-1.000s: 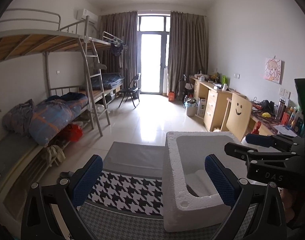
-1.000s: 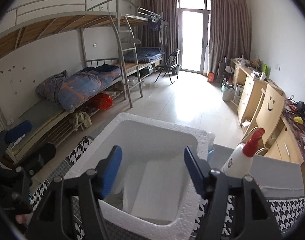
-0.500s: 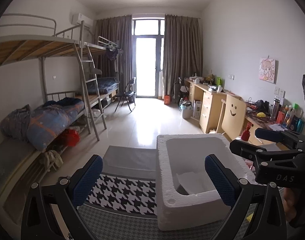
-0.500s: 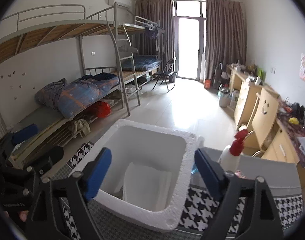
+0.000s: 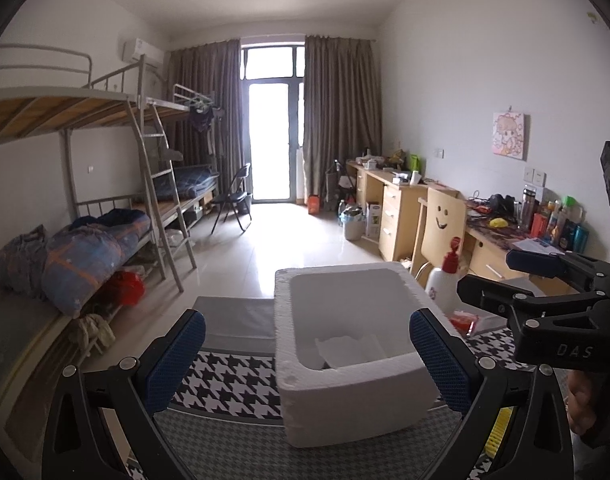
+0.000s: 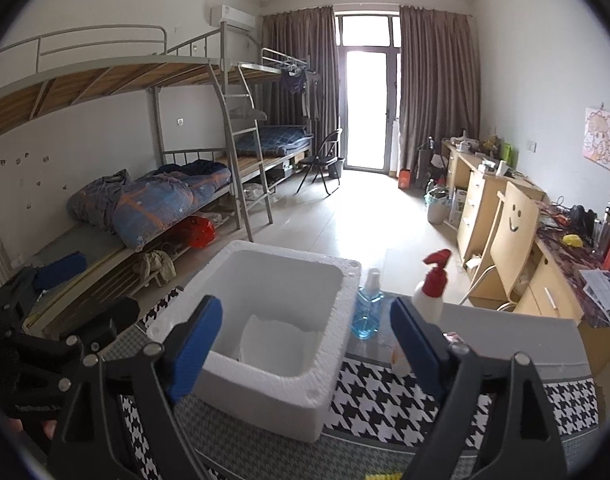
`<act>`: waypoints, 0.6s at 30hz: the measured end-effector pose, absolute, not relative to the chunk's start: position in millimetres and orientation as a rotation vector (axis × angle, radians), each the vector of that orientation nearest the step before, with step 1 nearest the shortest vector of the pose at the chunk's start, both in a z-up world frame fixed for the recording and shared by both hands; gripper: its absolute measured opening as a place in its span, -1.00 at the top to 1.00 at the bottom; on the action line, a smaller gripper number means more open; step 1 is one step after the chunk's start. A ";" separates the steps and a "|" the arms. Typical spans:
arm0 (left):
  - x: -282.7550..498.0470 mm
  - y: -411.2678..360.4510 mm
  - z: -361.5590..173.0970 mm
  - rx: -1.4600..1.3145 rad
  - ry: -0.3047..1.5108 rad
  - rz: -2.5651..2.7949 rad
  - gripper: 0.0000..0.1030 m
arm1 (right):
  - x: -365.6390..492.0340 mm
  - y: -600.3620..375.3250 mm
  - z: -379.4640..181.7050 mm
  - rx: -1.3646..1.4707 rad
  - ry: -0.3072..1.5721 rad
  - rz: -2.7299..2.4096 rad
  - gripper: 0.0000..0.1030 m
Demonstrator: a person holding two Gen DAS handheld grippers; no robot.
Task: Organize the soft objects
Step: 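Move both tools back from the foam box to the remaining items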
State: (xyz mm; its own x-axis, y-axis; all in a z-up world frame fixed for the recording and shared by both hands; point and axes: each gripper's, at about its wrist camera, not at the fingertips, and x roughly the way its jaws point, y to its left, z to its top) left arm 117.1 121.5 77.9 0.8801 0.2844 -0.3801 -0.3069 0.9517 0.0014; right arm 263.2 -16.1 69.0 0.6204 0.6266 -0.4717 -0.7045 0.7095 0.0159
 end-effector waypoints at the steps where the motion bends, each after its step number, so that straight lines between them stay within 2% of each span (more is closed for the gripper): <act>1: 115.1 117.9 78.6 -0.057 0.384 0.304 -0.98 | 262.6 -18.5 68.3 -0.175 0.472 0.768 -0.73; 18: 94.8 83.5 79.2 -0.027 0.373 0.255 -0.99 | 238.9 -64.5 66.6 -0.148 0.434 0.724 -0.73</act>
